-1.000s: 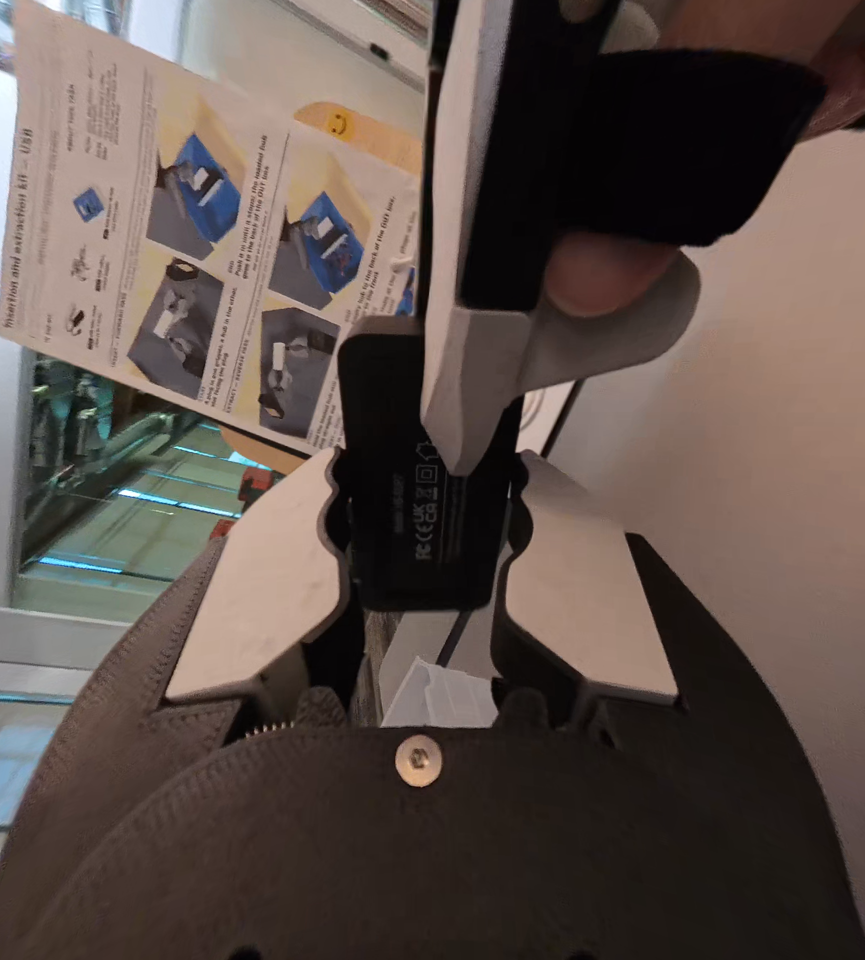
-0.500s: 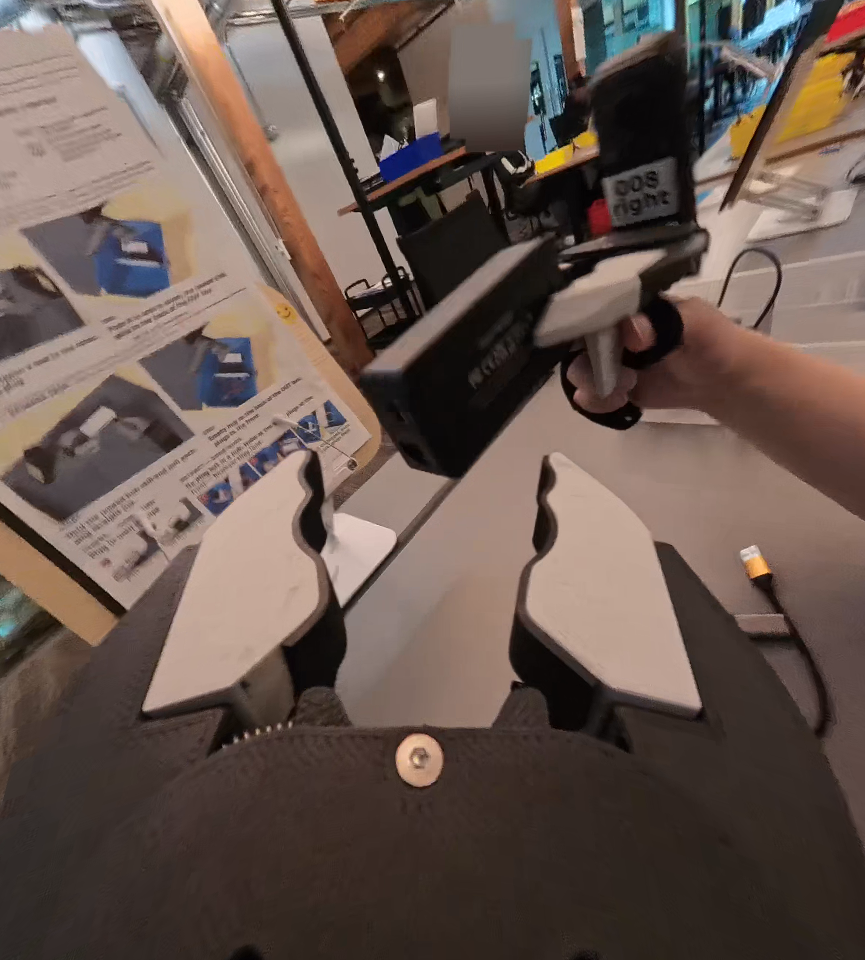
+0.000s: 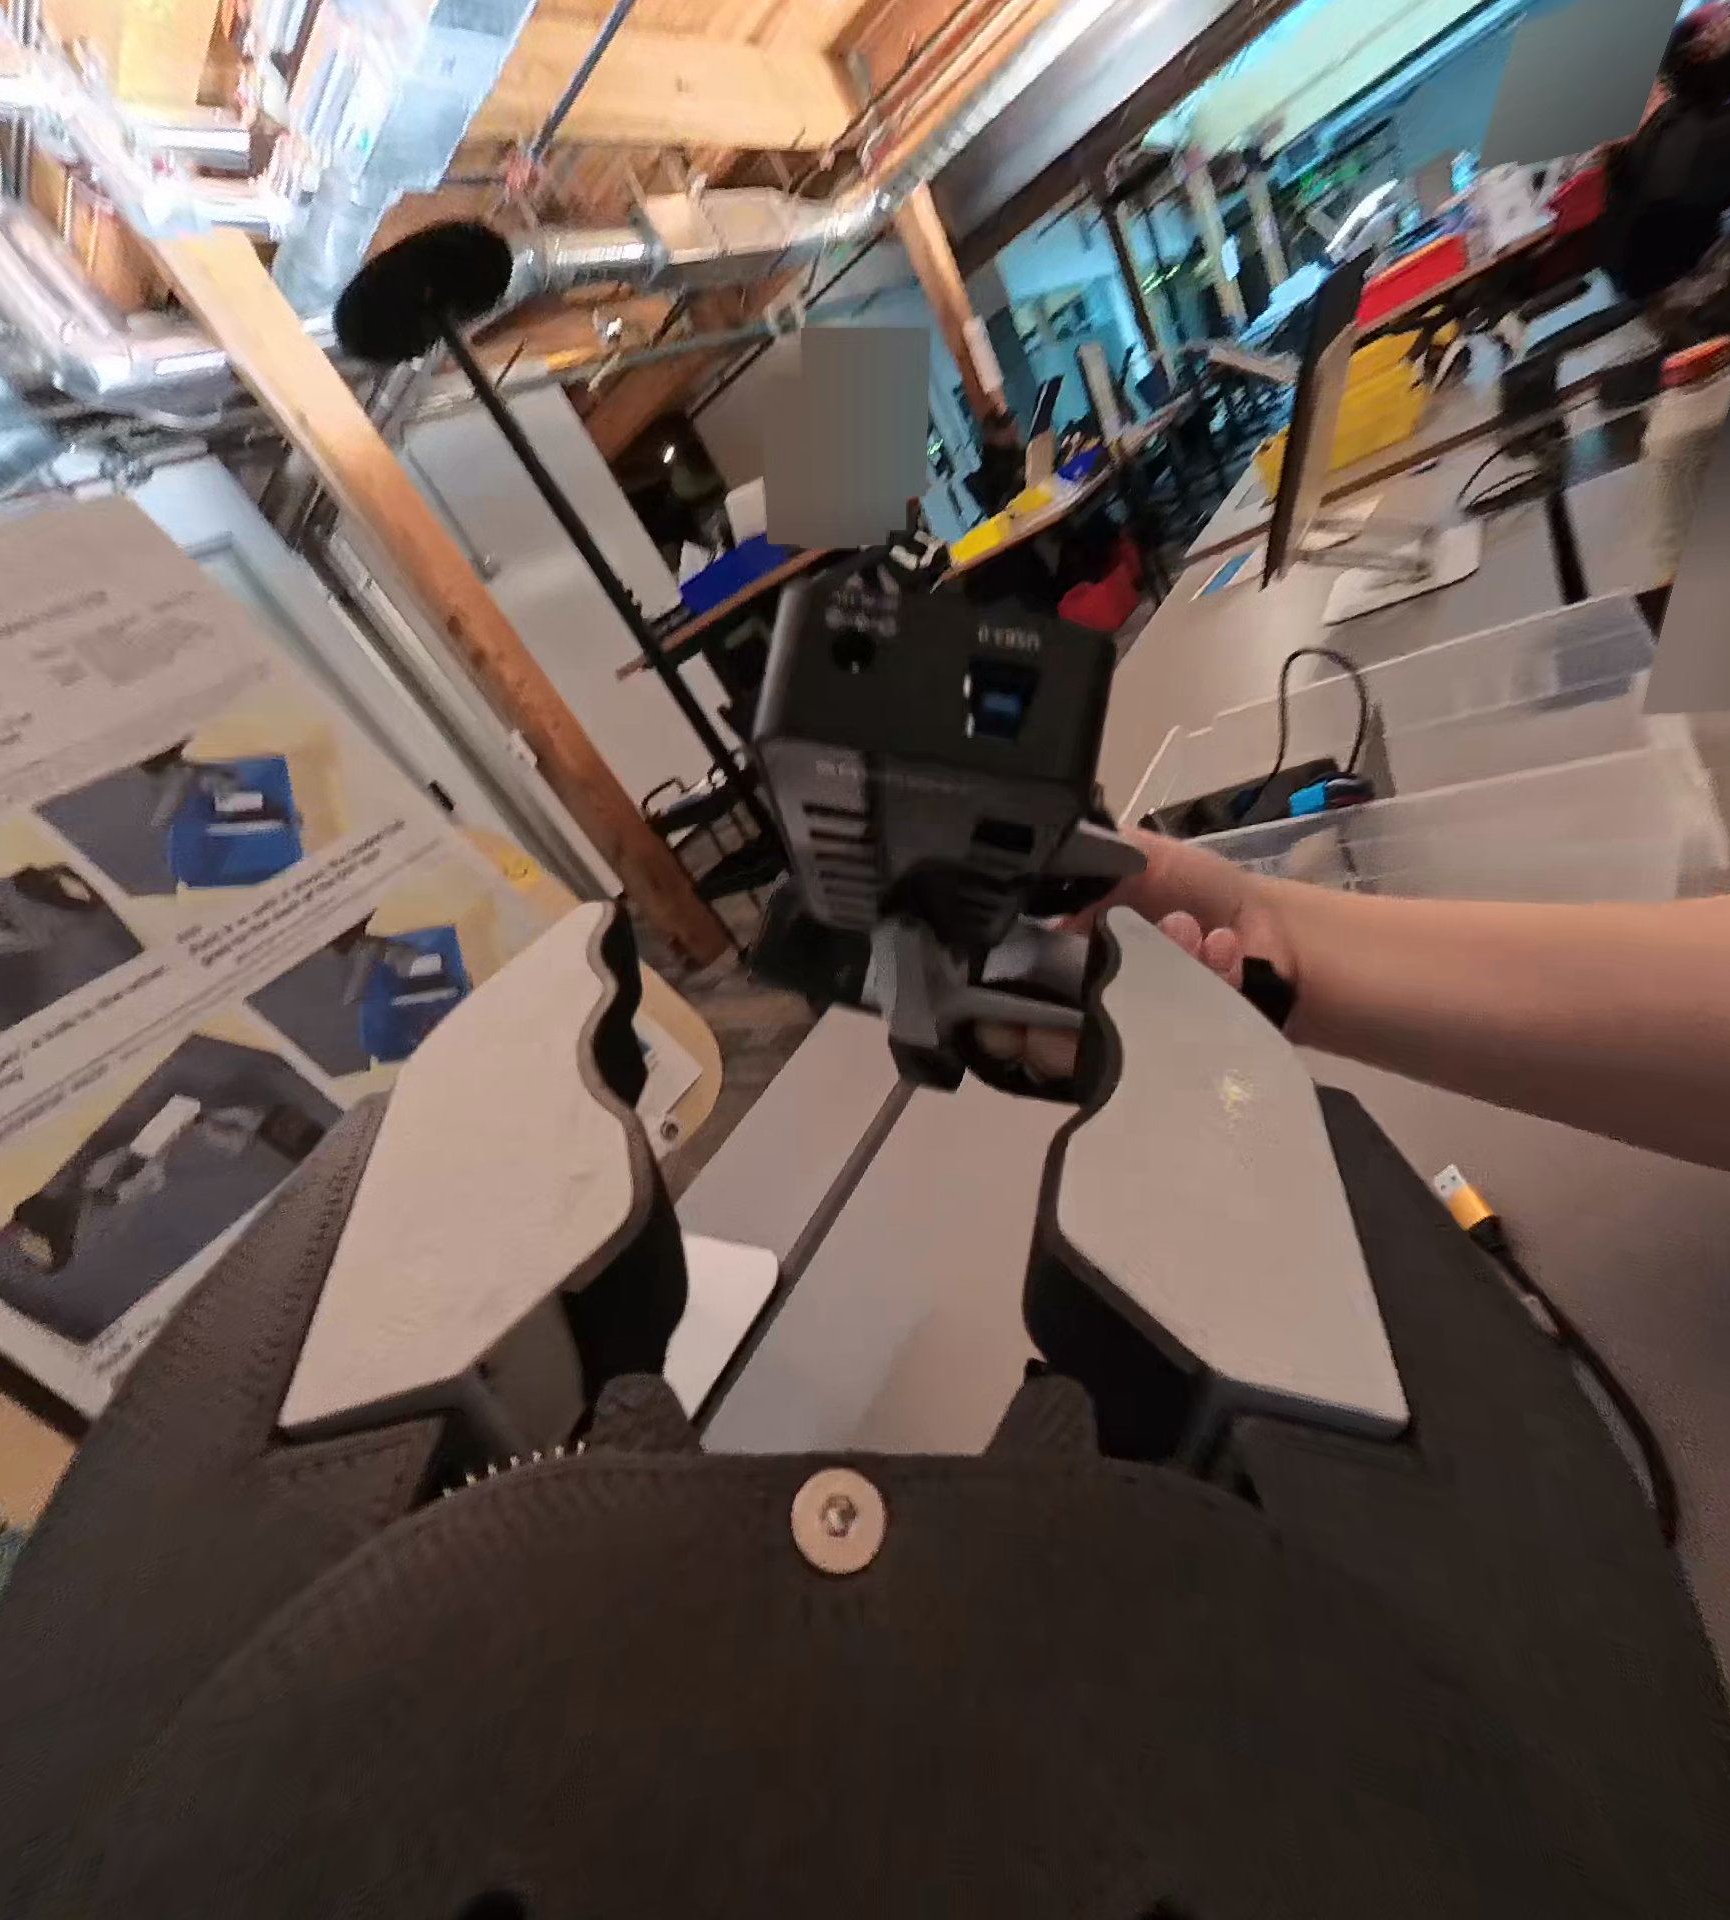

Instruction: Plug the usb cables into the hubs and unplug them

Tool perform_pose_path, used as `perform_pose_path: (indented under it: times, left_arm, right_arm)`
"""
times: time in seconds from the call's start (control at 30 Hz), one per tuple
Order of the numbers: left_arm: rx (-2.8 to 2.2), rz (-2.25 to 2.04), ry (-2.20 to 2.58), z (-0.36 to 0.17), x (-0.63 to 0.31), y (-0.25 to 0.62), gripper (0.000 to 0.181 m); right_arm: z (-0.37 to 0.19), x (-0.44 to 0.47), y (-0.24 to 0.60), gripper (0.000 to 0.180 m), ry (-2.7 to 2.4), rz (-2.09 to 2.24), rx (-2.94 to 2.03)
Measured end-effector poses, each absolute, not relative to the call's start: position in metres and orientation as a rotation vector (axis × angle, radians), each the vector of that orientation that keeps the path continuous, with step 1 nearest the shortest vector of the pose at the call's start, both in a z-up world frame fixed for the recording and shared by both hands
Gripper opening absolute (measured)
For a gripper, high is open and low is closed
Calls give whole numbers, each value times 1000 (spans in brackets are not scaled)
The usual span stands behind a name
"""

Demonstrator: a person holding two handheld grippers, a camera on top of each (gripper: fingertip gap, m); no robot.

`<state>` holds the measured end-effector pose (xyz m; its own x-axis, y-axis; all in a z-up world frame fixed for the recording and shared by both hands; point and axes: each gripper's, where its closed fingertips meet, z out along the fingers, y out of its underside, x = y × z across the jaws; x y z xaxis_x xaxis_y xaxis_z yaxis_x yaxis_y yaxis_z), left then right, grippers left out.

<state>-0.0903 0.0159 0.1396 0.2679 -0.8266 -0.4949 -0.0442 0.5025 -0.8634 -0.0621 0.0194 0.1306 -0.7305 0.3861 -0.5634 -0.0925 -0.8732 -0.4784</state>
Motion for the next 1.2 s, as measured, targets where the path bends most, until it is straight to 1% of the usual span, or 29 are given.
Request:
perform_pose_path:
  times: [0.13,0.3,0.4,0.5,0.53,0.6,0.7,0.77,0.8,0.83,0.9,0.97,1.03,1.13,1.2]
  left_arm:
    - [-810,-685,1298,139,-92,-11,80]
    - [-798,-669,1320,142,-91,-22,78]
    - [-783,-616,1295,144,-90,-20,63]
    - [-836,-601,1253,144,-89,-9,59]
    - [-867,-605,1240,144,-89,-4,58]
    - [-946,-692,1186,146,-90,7,58]
    - [-1061,-964,1043,152,-94,23,57]
    - [-1154,-1182,937,153,-98,35,57]
    - [-1193,-1294,875,153,-100,41,57]
    - [-1227,-1403,802,152,-102,47,57]
    - [-1262,-1595,669,149,-105,59,57]
    - [-1294,-1742,539,144,-109,73,57]
    - [-1318,-1861,429,137,-112,84,57]
    - [-1338,-1963,321,129,-113,94,59]
    - [-1372,-1949,306,122,-110,97,58]
  right_arm:
    - [126,-77,-1,26,-747,2710,-1009]
    - [123,-91,-2,25,-730,2719,-1051]
    - [121,-92,0,26,-714,2709,-1066]
    - [122,-87,7,26,-654,2687,-1053]
    - [122,-86,11,29,-625,2662,-1059]
    - [123,-85,19,27,-545,2601,-1090]
    - [119,-90,29,34,-479,2471,-1188]
    - [115,-92,37,45,-458,2337,-1251]
    - [114,-91,41,53,-455,2257,-1274]
    - [114,-88,46,52,-458,2161,-1278]
    - [112,-81,58,58,-468,1922,-1300]
    - [111,-73,68,63,-529,1603,-1298]
    - [115,-67,70,77,-630,1202,-1227]
    - [111,-73,58,76,-844,708,-1141]
    - [103,-83,50,74,-953,536,-1088]
